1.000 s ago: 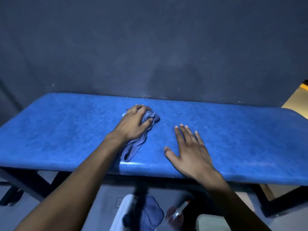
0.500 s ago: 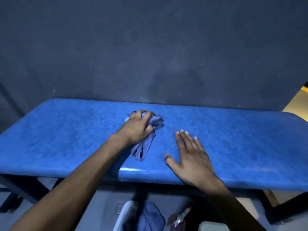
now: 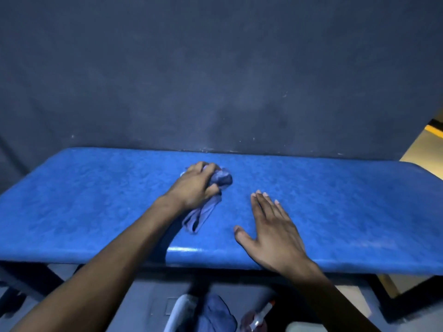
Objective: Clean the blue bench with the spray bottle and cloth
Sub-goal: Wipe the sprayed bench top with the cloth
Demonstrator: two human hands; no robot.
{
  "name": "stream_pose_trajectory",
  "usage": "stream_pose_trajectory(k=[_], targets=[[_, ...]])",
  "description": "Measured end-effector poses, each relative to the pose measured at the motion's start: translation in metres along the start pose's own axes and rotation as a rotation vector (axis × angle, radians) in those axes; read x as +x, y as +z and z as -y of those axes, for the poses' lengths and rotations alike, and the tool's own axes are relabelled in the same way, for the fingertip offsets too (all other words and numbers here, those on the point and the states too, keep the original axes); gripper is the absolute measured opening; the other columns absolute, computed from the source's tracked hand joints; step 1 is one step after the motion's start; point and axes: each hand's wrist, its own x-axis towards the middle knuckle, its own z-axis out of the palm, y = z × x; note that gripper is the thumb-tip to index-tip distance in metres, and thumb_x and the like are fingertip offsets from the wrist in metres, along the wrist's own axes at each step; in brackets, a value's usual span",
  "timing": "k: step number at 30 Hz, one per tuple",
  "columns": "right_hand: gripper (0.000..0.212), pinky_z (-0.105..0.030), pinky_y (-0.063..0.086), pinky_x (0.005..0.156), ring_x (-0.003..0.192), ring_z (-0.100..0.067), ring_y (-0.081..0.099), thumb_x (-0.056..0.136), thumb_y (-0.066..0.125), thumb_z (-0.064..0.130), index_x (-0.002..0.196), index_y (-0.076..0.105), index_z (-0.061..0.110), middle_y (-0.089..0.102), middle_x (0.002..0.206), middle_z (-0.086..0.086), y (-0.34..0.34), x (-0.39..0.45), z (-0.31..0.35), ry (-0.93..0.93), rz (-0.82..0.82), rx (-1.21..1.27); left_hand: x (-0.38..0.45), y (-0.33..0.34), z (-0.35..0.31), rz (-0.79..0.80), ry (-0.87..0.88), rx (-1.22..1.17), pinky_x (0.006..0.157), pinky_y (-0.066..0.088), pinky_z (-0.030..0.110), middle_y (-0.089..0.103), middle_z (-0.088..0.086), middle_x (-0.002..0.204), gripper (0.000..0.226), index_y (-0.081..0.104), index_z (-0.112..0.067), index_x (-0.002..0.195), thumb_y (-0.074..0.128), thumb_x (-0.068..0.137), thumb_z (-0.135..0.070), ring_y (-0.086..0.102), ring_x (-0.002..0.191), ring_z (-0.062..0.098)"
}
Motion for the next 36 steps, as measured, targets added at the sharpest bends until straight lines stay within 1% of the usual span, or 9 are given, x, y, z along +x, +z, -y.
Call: stream_pose_trajectory(k=[5,12,15,18,21,25,28,31,36], targets=[[0.099,-0.037,0.004,0.127,0.156,-0.017,0.008,0.081,0.021,0.071,0.159,0.019,0.01,0.014,0.168,-0.008,-0.001,0.0,0.0,0.01,-0.002,0.006,0.041,0.034,-0.048,-0.02,-0.09,-0.02,0.1,0.044,0.044,0.056,0.019,0.128,0.052,0.055,-0.017,0.124,0.046,0.083,-0.047,0.052,0.122,0.039],[0.097,-0.034,0.0,0.127,0.156,-0.014,0.005,0.081,0.017,0.072,0.16,0.017,0.014,0.011,0.169,-0.004,-0.001,-0.001,-0.001,0.013,0.021,-0.023,-0.048,0.006,-0.023,0.099,0.114,-0.057,0.099,0.046,0.041,0.057,0.002,0.119,0.044,0.054,-0.029,0.116,0.053,0.079,-0.053,0.054,0.116,0.025],[0.097,-0.033,-0.001,0.127,0.156,-0.013,0.003,0.081,0.014,0.072,0.16,0.015,0.016,0.01,0.169,-0.002,-0.003,-0.001,0.002,0.022,0.019,-0.038,-0.019,-0.006,0.007,0.006,-0.029,0.014,0.102,0.046,0.046,0.058,0.01,0.124,0.051,0.056,-0.023,0.122,0.051,0.08,-0.052,0.055,0.119,0.034],[0.095,-0.033,0.0,0.127,0.156,-0.013,0.005,0.082,0.017,0.072,0.16,0.017,0.016,0.013,0.169,-0.002,-0.004,-0.001,0.002,0.019,0.022,-0.049,0.014,0.0,-0.007,-0.033,-0.167,0.01,0.104,0.04,0.043,0.054,0.019,0.134,0.057,0.055,-0.017,0.13,0.056,0.081,-0.045,0.051,0.124,0.041],[0.098,-0.035,0.001,0.127,0.156,-0.015,0.006,0.081,0.014,0.073,0.159,0.018,0.015,0.014,0.168,-0.004,-0.005,0.0,0.001,0.012,0.05,-0.075,-0.004,0.015,-0.044,-0.013,-0.055,0.011,0.106,0.044,0.044,0.058,0.015,0.13,0.065,0.055,-0.024,0.131,0.049,0.072,-0.05,0.055,0.12,0.04],[0.096,-0.041,0.002,0.127,0.156,-0.015,0.006,0.082,0.016,0.072,0.159,0.019,0.015,0.015,0.168,-0.003,-0.015,0.001,0.008,-0.048,0.043,-0.083,-0.076,-0.01,-0.047,-0.005,0.052,-0.021,0.102,0.047,0.042,0.062,0.001,0.124,0.052,0.056,-0.034,0.124,0.058,0.073,-0.043,0.059,0.112,0.028],[0.087,-0.04,0.006,0.127,0.155,-0.012,0.008,0.087,0.025,0.069,0.159,0.021,0.02,0.018,0.168,0.0,-0.016,0.009,0.046,-0.182,0.015,0.004,-0.116,-0.042,-0.007,-0.192,-0.098,-0.06,0.102,0.046,0.039,0.062,-0.002,0.123,0.047,0.056,-0.036,0.122,0.057,0.075,-0.038,0.058,0.113,0.024],[0.084,-0.041,0.006,0.127,0.155,-0.013,0.01,0.088,0.022,0.073,0.159,0.022,0.027,0.017,0.168,0.001,0.0,0.025,0.101,-0.297,0.058,0.099,-0.125,-0.075,0.076,-0.391,-0.356,0.063,0.104,0.044,0.044,0.059,0.01,0.127,0.055,0.055,-0.028,0.13,0.048,0.076,-0.038,0.056,0.117,0.035],[0.082,-0.043,0.006,0.127,0.156,-0.012,0.005,0.09,0.016,0.075,0.159,0.017,0.031,0.01,0.169,0.003,0.025,0.03,0.129,-0.304,0.082,0.061,-0.109,-0.089,0.167,-0.44,-0.709,0.103,0.117,0.03,0.051,0.048,0.031,0.144,0.061,0.049,-0.012,0.142,0.048,0.091,-0.046,0.041,0.139,0.045]])
